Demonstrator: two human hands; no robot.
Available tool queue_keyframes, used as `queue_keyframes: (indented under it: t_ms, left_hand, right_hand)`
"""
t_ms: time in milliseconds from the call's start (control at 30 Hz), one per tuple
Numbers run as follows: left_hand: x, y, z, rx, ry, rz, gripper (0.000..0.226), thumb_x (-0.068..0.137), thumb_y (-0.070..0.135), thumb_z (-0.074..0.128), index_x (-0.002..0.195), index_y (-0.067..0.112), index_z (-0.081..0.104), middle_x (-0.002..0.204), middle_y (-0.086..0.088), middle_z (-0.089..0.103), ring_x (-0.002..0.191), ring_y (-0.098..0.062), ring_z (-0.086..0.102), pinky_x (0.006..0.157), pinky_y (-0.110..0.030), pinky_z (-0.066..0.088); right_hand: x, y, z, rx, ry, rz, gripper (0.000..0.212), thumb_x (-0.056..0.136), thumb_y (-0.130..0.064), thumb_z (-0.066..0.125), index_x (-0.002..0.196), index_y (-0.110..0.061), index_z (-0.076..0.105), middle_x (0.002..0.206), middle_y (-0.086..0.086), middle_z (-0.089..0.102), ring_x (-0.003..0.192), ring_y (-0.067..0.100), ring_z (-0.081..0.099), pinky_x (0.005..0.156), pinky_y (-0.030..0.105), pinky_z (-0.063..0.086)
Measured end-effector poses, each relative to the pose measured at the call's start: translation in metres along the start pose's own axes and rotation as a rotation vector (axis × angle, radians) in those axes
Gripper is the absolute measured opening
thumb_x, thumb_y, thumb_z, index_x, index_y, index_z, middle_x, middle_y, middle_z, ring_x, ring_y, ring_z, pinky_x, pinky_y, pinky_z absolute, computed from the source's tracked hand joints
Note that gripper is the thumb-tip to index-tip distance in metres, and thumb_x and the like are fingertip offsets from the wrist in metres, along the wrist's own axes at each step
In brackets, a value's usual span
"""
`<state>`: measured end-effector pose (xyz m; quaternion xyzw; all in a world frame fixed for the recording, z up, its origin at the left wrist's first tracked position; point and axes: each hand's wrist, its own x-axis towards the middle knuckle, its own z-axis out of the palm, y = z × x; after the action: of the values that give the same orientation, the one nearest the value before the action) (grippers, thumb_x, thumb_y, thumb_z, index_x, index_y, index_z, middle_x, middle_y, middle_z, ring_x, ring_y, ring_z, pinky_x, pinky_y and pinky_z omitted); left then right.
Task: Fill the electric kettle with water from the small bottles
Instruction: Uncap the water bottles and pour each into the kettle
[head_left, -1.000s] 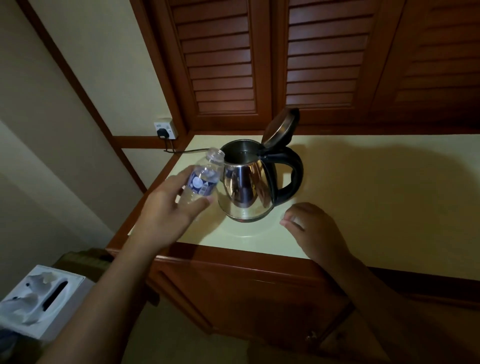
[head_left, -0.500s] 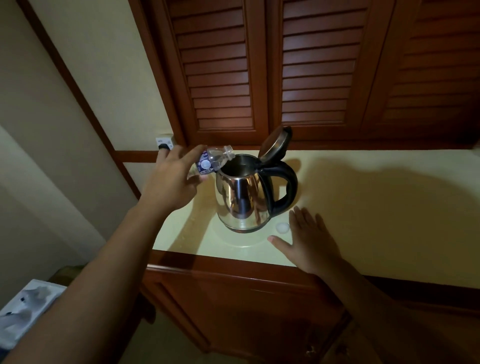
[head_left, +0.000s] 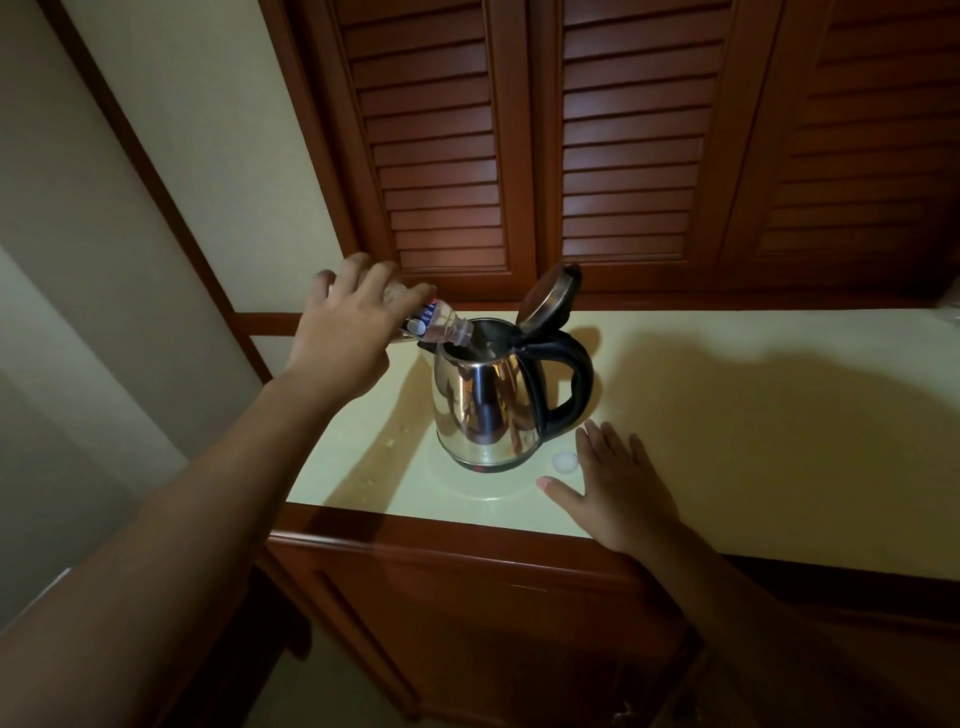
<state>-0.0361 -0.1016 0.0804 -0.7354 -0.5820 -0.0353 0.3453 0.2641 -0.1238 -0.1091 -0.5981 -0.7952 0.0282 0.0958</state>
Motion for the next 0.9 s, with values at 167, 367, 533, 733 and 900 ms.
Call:
queue_keyframes:
  t_ms: [167,367,533,733,900]
  left_hand:
    - [0.004,0.006,-0.004,0.012,-0.008,0.001,0.087,0.077,0.007,0.081,0.152,0.03,0.042,0.152,-0.015,0.045,0.144,-0.044,0.034,0.106,-0.065,0.039]
    - [0.01,0.009,-0.006,0.038,-0.006,0.017,0.09,0.073,0.007,0.084,0.15,0.03,0.044,0.153,-0.016,0.045,0.145,-0.046,0.033,0.109,-0.07,0.035]
    - [0.01,0.012,-0.009,0.038,0.006,0.031,0.09,0.072,0.007,0.084,0.15,0.029,0.045,0.156,-0.016,0.043,0.148,-0.046,0.029,0.113,-0.074,0.028]
    - [0.012,0.013,-0.012,0.04,0.021,0.047,0.091,0.071,0.006,0.084,0.15,0.03,0.046,0.157,-0.015,0.042,0.149,-0.047,0.028,0.114,-0.076,0.026]
    - [0.013,0.013,-0.013,0.052,0.034,0.054,0.096,0.067,0.007,0.088,0.15,0.03,0.045,0.158,-0.016,0.04,0.15,-0.048,0.026,0.115,-0.077,0.022]
  right_hand:
    - [-0.001,-0.001,-0.001,0.001,-0.018,0.004,0.098,0.09,-0.081,0.016,0.16,-0.012,0.011,0.169,0.008,0.007,0.156,0.026,0.003,0.126,0.048,0.002]
    - [-0.001,0.0,-0.002,-0.003,-0.014,0.001,0.097,0.09,-0.081,0.015,0.159,-0.013,0.014,0.169,0.007,0.009,0.156,0.026,0.003,0.126,0.05,0.004]
    - [-0.001,0.0,-0.001,0.005,-0.005,-0.004,0.095,0.091,-0.08,0.017,0.159,-0.013,0.015,0.169,0.007,0.01,0.156,0.026,0.004,0.126,0.049,0.003]
    - [-0.002,0.001,-0.001,0.015,0.013,-0.016,0.094,0.093,-0.078,0.02,0.159,-0.011,0.017,0.168,0.007,0.013,0.156,0.025,0.006,0.126,0.047,0.004]
    - [-0.002,0.001,-0.001,0.039,0.031,-0.031,0.091,0.094,-0.075,0.024,0.158,-0.011,0.02,0.167,0.007,0.017,0.156,0.025,0.009,0.126,0.045,0.005]
